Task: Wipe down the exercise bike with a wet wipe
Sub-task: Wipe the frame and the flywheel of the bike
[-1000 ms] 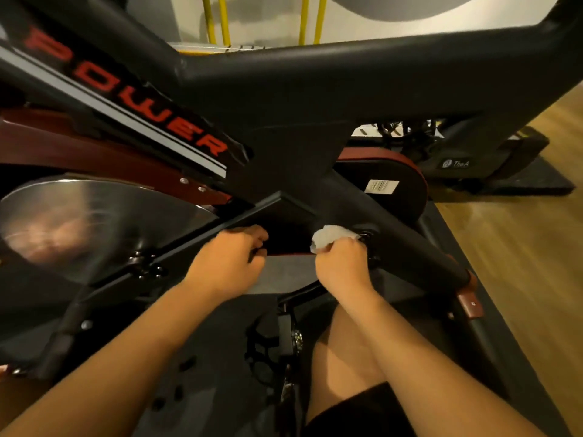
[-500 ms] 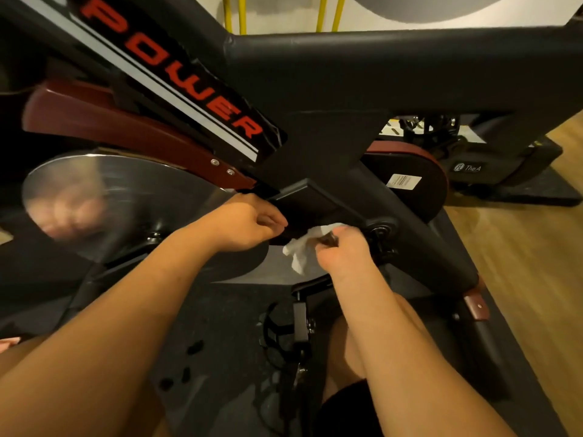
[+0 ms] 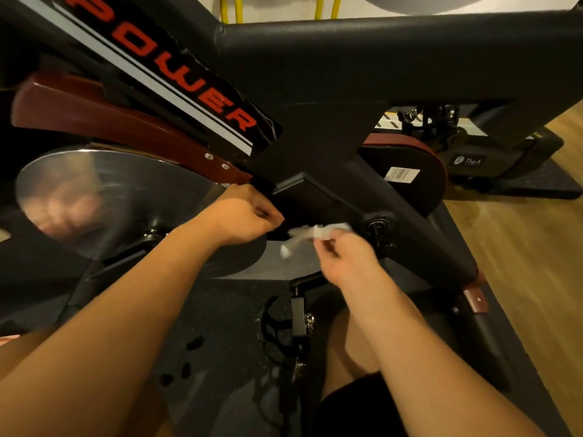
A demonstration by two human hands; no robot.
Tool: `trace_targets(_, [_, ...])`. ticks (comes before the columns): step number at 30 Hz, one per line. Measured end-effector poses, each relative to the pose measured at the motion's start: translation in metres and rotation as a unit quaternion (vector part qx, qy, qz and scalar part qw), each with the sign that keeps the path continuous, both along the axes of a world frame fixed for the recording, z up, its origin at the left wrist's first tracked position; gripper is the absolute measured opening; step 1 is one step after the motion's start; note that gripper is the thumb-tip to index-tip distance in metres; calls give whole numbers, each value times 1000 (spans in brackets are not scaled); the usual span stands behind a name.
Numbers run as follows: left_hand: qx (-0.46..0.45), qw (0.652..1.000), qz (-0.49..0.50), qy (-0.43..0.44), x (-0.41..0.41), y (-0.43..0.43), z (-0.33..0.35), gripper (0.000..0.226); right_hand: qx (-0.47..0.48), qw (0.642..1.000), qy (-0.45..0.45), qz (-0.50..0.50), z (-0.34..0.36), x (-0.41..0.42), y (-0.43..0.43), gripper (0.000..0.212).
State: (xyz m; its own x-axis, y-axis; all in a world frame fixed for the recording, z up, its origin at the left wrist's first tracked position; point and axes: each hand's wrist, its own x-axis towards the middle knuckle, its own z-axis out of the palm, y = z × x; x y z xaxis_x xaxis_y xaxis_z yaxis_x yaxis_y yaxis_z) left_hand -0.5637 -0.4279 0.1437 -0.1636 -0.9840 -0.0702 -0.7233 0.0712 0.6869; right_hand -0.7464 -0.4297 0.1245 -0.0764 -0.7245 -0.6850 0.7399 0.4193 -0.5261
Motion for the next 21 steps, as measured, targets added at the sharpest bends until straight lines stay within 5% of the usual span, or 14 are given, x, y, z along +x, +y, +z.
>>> trace_targets(3, [6,1000,-1,18,-2,4,-1,16,-129,981,144,-18,30,-39,12,26])
trace_targets(5, [15,1000,-10,12,-4,7,1,17,-191,891,413,15,38,-72,10,22])
trace_targets(6, [20,1000,-12,10,-4,7,1,17,-207,796,565,60,33,-86,7,19])
trace_targets(8, [26,1000,-13,11,-3,8,1,17,-206,549,785,202,12,-100,11,20])
trace_targets(10, [26,1000,-3,12,-2,8,-2,18,-245,325,867,287,-19,-99,19,22])
trace_targets(12, [19,1000,12,4,-3,6,-5,17,-277,194,891,302,-30,-90,27,15])
trace_targets(16, [21,1000,16,-6,-6,4,-5,17,-285,63,877,382,-25,-71,27,29])
trace_targets(21, [11,1000,23,-14,-7,7,-4,18,-239,-22,745,622,-39,-21,18,38])
